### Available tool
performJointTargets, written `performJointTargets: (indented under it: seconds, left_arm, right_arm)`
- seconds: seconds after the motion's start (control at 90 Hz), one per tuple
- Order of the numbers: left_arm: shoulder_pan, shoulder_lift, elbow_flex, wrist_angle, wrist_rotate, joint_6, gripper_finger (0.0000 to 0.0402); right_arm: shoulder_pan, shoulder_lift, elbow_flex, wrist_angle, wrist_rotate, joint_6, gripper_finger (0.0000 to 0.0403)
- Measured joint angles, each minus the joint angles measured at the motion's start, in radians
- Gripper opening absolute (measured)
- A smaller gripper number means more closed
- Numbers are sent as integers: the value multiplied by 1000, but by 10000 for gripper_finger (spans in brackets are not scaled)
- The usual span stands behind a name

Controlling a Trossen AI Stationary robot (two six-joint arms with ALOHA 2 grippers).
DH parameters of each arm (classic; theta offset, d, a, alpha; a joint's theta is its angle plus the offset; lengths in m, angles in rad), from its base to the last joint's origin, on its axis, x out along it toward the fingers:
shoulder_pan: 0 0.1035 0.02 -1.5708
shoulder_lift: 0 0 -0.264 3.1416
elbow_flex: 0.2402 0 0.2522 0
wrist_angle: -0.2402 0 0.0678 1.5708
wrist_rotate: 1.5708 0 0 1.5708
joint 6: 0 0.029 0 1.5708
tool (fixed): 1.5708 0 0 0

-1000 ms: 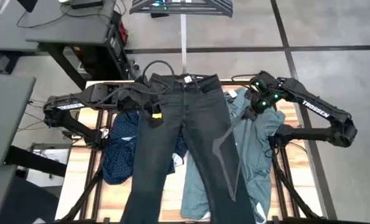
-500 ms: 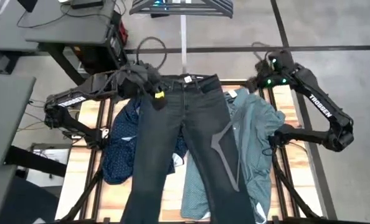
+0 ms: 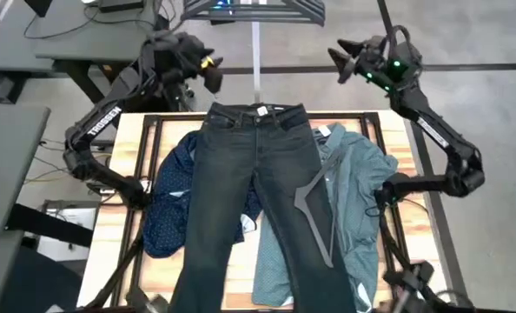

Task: Hang clothes
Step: Remove the gray hanger from the rack

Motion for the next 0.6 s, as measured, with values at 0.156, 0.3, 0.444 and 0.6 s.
performJointTargets:
  seconds: [0.156,0.3,0.444,0.6]
  left_arm:
    - [125,18,0,95,50,47,161]
    - [216,61,0,134,82,54,162]
    - [272,111,-1,244,125,49,162]
    - [295,139,0,339,127,61,162]
  right_arm:
    - [1,87,24,50,81,-1,253]
    - [-15,144,86,52,94,-52,253]
    - [-22,181,148,50,94,-87,253]
    - [-36,200,180,39,94,-115,253]
